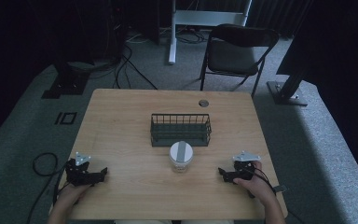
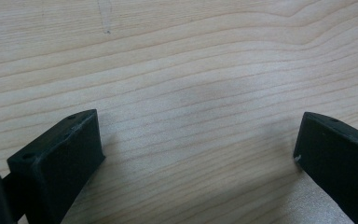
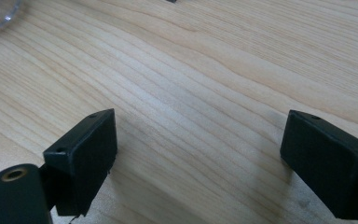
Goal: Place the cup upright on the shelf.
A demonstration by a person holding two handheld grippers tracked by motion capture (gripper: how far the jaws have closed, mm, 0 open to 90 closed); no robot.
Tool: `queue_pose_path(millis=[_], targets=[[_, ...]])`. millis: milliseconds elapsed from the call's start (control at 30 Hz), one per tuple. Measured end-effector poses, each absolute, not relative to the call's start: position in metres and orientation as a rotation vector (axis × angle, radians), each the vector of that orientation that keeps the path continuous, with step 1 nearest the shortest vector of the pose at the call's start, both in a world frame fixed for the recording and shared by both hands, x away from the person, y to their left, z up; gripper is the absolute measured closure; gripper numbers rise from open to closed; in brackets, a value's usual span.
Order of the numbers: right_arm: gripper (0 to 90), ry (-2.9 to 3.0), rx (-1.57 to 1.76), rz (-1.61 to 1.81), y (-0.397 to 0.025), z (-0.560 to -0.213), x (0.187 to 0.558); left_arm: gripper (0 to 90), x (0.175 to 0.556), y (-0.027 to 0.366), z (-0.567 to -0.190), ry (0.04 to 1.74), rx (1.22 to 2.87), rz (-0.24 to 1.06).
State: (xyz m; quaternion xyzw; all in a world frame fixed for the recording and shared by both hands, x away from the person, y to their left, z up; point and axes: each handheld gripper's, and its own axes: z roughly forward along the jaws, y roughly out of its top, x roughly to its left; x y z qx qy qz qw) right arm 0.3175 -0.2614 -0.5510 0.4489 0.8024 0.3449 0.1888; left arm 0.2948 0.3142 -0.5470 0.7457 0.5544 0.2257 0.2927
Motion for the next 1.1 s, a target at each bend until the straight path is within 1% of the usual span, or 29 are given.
queue_pose_path(millis=[1100], targets=[[10.4, 2.262, 1.251, 0.972, -0.2603, -0.5511, 0.3188, 1.2, 0.2928, 0.3139, -0.5473, 1.457, 1.995, 0.594]])
